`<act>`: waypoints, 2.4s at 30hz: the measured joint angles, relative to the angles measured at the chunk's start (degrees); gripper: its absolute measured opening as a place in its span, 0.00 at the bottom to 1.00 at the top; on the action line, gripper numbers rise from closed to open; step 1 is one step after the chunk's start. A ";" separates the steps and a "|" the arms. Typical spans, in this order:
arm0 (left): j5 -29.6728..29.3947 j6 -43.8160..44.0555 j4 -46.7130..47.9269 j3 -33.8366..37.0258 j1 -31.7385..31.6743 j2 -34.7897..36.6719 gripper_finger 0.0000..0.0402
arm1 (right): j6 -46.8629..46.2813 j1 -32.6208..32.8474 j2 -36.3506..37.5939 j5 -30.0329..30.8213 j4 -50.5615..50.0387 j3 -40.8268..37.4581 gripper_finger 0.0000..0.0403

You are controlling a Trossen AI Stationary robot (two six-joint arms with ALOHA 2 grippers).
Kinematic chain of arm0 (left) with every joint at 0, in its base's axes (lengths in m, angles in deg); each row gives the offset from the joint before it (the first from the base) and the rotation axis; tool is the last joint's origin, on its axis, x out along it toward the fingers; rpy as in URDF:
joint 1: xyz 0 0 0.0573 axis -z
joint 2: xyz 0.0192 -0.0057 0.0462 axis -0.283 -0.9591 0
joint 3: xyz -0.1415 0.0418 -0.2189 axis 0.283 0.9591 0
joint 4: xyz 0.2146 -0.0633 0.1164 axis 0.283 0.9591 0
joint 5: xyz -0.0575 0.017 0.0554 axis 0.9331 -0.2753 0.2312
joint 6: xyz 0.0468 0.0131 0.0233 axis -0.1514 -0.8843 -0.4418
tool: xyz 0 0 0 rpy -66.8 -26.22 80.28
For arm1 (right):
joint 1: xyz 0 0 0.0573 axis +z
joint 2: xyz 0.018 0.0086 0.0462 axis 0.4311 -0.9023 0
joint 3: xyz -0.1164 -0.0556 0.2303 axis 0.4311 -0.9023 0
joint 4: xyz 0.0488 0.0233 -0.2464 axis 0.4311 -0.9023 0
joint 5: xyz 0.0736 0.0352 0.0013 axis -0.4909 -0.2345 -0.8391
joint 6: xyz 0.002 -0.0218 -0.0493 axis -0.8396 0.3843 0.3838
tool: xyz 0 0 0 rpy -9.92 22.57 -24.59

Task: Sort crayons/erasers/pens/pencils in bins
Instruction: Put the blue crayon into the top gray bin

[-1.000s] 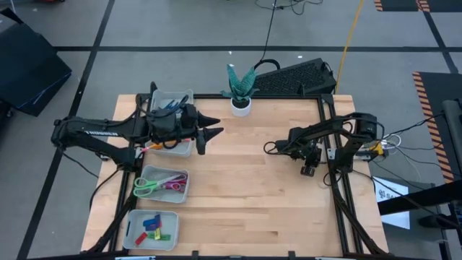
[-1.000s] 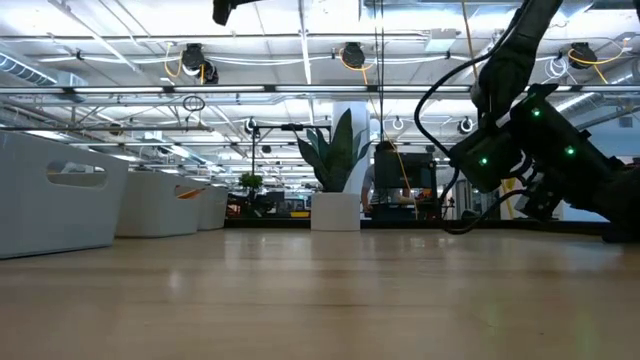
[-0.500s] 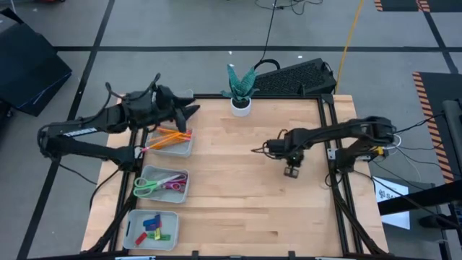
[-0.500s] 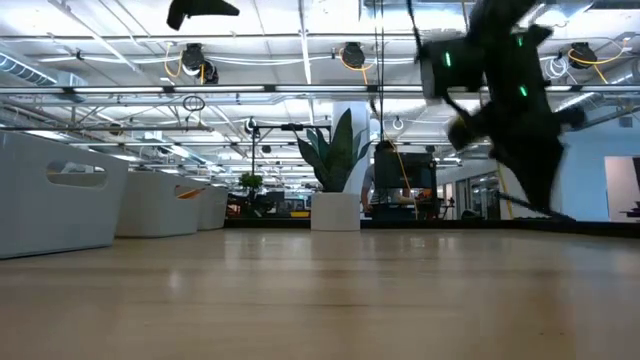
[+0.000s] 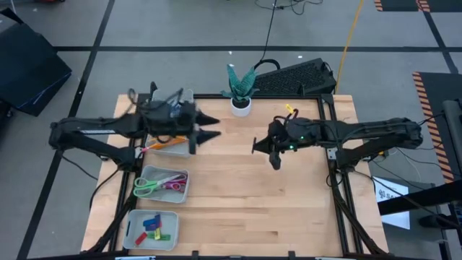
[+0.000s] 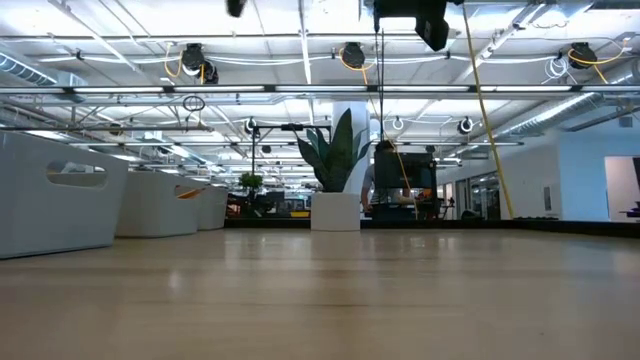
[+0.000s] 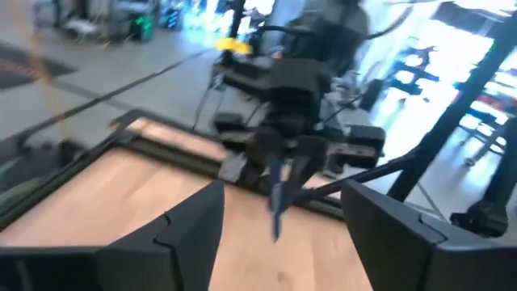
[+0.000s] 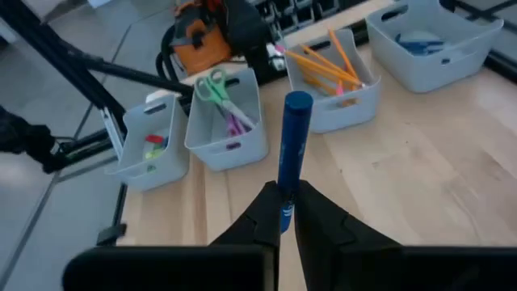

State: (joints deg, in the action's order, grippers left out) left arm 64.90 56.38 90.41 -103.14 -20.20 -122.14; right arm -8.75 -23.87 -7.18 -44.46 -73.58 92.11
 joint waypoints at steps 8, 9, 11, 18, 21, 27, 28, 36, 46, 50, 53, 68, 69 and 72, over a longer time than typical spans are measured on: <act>-0.41 0.01 -23.02 -0.02 3.57 -15.74 0.53 | 0.63 0.86 -2.99 0.31 4.66 -0.07 0.04; -0.43 0.68 -23.67 -0.04 3.57 -17.18 0.52 | 0.63 0.86 -3.10 -0.22 4.73 -0.07 0.04; -0.45 2.25 -24.91 -0.24 3.51 -19.60 0.50 | 0.56 0.84 -3.13 -0.68 4.82 -0.07 0.04; -0.45 4.80 -25.23 -0.31 3.79 -23.37 0.46 | 0.60 1.06 -3.13 -0.73 6.04 -0.07 0.05; -0.43 5.89 -26.27 -0.31 3.86 -23.72 0.42 | 0.85 1.08 -3.16 -0.77 6.14 -0.07 0.05; -0.09 6.32 -28.06 -0.33 3.64 -23.74 0.16 | 1.78 1.08 -3.13 -0.60 6.78 -0.07 0.05; 0.07 5.97 -28.27 -0.33 3.62 -23.72 0.09 | 1.77 1.06 -3.13 -0.74 6.87 -0.07 0.05; 0.66 6.25 -25.09 -0.33 3.33 -22.40 0.06 | 1.88 1.06 -3.15 -2.10 7.17 -0.11 0.18; -3.83 1.74 -2.27 -0.66 2.16 -11.83 0.06 | 1.60 1.08 -3.13 -2.21 7.08 -0.11 0.49; -7.17 3.46 12.12 -0.68 -2.79 -7.13 0.06 | 1.76 1.18 -3.13 -2.19 8.52 -0.11 0.50; -7.56 3.04 21.36 -0.53 -10.39 -5.78 0.06 | 3.25 2.13 -3.33 -1.99 9.63 -0.11 0.49; -10.06 -9.57 32.96 -0.59 -49.90 -21.55 0.06 | 1.77 5.52 -9.61 1.11 17.86 -0.15 0.48; -11.52 -9.53 33.17 -0.59 -50.75 -22.97 0.06 | 1.42 5.52 -9.87 1.40 19.29 -0.15 0.48; -14.59 -10.30 34.23 -0.52 -52.62 -26.79 0.06 | -2.35 5.39 -9.98 4.16 20.57 -0.12 0.48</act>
State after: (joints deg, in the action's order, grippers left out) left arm 50.31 46.07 124.63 -103.67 -72.82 -148.93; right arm -11.10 -18.48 -17.16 -40.29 -53.00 92.00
